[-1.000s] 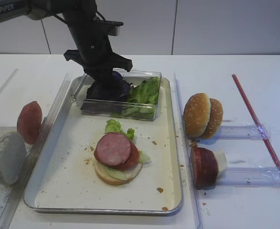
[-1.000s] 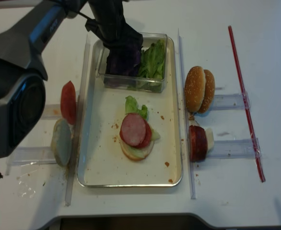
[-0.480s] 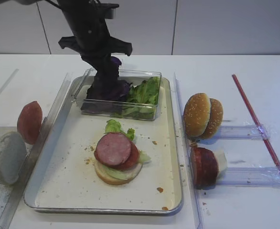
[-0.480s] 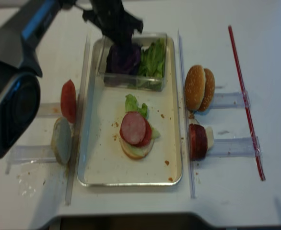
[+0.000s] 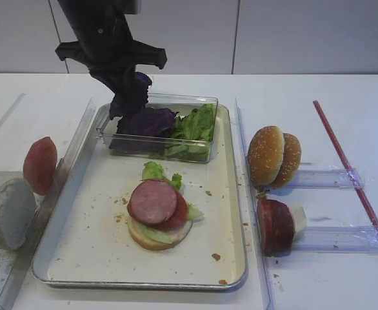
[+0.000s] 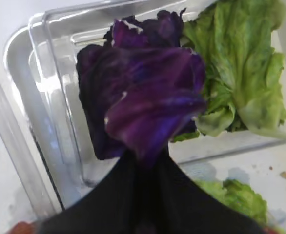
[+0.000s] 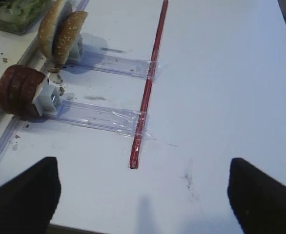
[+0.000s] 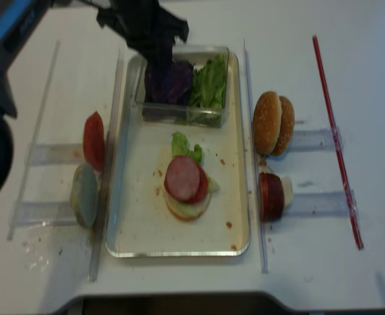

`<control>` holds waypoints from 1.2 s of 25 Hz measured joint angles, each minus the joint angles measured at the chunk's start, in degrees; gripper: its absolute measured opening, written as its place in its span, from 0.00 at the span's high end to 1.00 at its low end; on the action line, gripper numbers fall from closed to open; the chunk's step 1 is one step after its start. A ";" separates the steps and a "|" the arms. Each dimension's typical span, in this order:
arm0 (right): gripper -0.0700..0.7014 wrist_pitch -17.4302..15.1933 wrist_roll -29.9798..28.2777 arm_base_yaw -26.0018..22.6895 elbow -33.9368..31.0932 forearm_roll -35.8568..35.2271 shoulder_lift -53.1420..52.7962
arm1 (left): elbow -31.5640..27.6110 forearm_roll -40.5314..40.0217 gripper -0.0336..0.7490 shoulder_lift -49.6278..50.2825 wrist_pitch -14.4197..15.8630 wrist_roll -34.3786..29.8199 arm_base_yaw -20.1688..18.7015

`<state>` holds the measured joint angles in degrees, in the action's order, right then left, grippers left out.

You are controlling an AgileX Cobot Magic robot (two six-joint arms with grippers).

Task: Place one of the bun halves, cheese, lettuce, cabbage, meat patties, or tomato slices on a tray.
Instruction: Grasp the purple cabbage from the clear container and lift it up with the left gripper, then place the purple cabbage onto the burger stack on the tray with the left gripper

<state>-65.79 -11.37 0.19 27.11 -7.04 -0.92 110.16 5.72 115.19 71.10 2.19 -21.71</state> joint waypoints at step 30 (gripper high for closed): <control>0.01 0.00 0.00 0.00 0.00 0.00 0.00 | -27.95 6.23 0.91 -22.52 -0.33 -0.49 -9.28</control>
<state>-65.79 -11.37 0.19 27.11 -7.04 -0.92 82.22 11.95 92.66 70.76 1.71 -30.99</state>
